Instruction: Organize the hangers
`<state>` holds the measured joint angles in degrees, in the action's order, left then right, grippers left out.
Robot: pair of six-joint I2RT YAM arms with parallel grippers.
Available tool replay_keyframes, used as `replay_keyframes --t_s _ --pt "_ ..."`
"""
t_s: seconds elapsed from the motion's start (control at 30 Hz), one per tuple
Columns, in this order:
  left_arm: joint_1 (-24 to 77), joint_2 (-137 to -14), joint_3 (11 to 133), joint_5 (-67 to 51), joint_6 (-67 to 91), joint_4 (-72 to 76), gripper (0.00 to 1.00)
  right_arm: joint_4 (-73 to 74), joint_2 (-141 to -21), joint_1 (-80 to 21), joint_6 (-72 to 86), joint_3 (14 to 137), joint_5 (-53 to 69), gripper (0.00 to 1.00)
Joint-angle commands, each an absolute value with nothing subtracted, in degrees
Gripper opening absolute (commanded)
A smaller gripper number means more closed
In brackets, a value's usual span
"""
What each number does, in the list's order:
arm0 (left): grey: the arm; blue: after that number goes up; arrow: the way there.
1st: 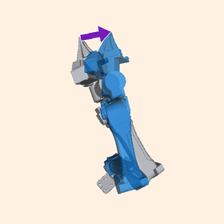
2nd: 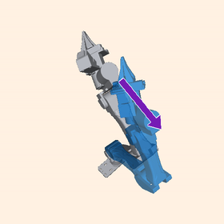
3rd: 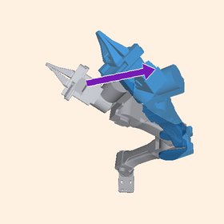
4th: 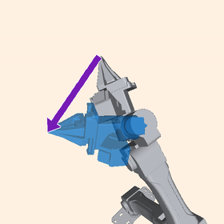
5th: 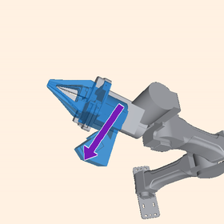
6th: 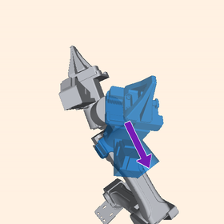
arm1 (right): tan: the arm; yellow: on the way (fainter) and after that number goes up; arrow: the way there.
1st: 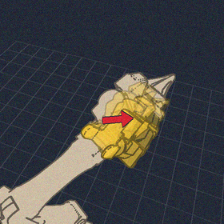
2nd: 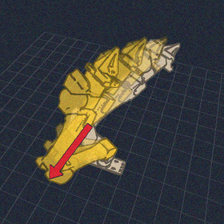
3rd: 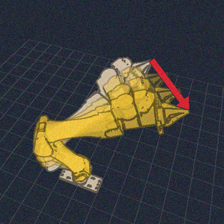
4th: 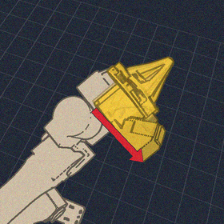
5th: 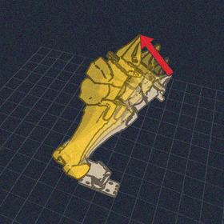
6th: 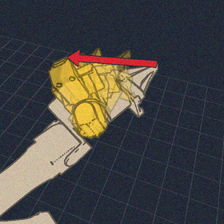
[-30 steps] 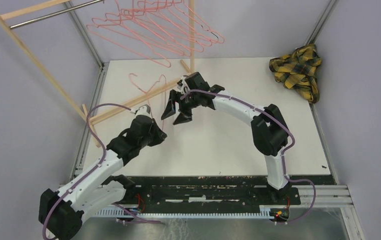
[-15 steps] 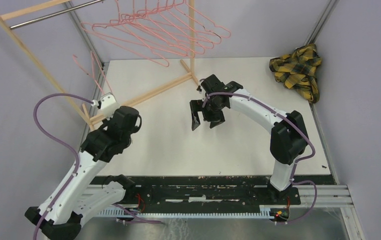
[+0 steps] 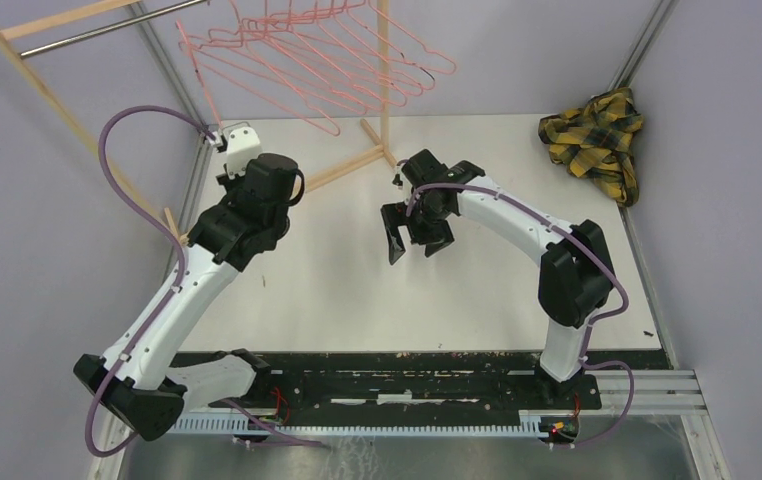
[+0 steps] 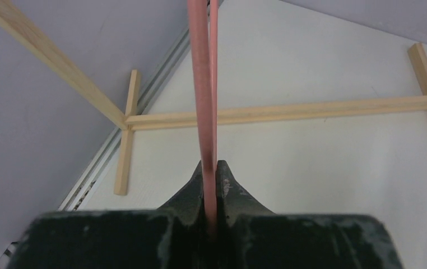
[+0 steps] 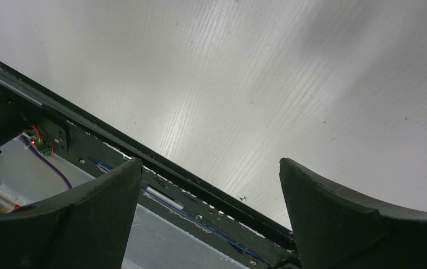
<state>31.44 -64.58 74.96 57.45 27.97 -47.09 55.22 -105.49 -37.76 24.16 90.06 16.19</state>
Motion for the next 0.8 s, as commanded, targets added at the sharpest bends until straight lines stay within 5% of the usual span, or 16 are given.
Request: replay_keyframes --t_s 0.0,0.77 --pt "29.87 -65.97 78.54 60.92 18.98 -38.26 0.03 55.89 -106.55 -37.78 22.67 93.28 15.22 1.00" --pt "13.22 -79.94 85.51 41.00 16.25 -36.62 0.03 57.30 -108.73 -35.61 21.86 95.23 16.63 1.00"
